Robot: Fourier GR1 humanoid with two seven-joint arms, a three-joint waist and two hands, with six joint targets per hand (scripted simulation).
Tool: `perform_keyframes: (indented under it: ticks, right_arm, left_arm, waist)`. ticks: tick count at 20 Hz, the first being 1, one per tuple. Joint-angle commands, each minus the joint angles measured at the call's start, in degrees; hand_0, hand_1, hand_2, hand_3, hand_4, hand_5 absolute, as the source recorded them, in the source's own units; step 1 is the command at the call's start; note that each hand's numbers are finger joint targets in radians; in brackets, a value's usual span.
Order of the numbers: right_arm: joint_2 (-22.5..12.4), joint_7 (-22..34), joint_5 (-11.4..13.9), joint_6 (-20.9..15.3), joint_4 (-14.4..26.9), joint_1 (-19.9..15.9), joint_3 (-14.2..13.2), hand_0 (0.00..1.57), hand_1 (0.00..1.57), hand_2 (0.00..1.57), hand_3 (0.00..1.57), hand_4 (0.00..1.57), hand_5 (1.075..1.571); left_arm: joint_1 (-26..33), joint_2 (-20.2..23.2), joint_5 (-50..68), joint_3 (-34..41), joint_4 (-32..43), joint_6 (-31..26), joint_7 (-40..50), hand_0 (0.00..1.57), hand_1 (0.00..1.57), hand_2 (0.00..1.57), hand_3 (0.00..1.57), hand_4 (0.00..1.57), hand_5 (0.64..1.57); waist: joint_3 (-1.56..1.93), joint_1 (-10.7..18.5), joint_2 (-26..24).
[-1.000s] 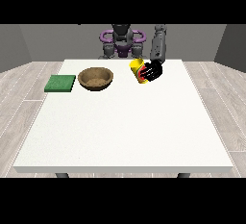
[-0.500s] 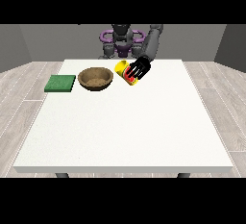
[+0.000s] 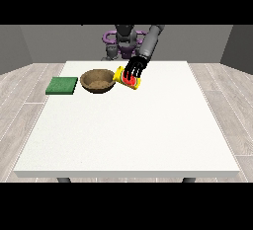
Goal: Pick the cup and pour the ball into the bowl, then pick the bowl and place it on the pad
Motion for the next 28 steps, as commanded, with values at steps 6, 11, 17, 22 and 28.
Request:
perform_keyframes:
  ticks: [6, 11, 17, 22, 28]
  right_arm:
    - [3.0, -1.2, 4.4, -2.2, 6.3, 0.4, 2.9, 0.0, 0.0, 0.0, 0.0, 0.38, 1.566]
    - [2.2, -4.5, 3.2, 0.7, 11.4, 4.6, 0.3, 0.0, 0.0, 0.0, 0.0, 0.38, 1.566]
    - [2.0, -4.1, 3.0, 1.0, 14.1, 1.8, 0.3, 0.0, 0.0, 0.0, 0.0, 0.38, 1.566]
    - [0.7, -3.4, 4.1, -1.1, 15.3, 0.6, -1.9, 0.0, 0.0, 0.0, 0.0, 0.38, 1.564]
    - [-1.5, -7.6, 1.1, 4.3, 15.0, 9.0, -5.2, 0.0, 0.0, 0.0, 0.0, 0.36, 1.564]
  left_arm:
    - [-5.1, -8.9, -23.7, -17.7, 11.3, -2.3, 19.7, 1.37, 1.37, 1.39, 1.46, 0.91, 1.483]
    - [-9.0, -9.3, -34.5, -27.2, 14.4, -9.6, 25.9, 1.49, 1.49, 1.57, 1.57, 0.96, 1.525]
    - [-9.0, -12.4, -39.3, -31.8, 8.7, -22.0, 32.5, 1.5, 1.5, 1.57, 1.57, 1.03, 1.516]
    - [-5.5, -12.4, -38.2, -29.6, 1.1, -22.3, 29.1, 1.5, 1.5, 1.57, 1.57, 1.07, 1.505]
    - [-1.2, -4.1, -15.9, -10.4, -4.9, -10.5, 19.5, 1.11, 1.11, 1.47, 1.48, 0.95, 1.548]
  waist:
    - [0.05, 2.4, -6.4]
    - [0.11, 4.1, -10.3]
    - [-0.09, 3.1, -11.1]
    - [-0.14, 8.3, -11.5]
    - [-0.23, 9.1, -12.6]
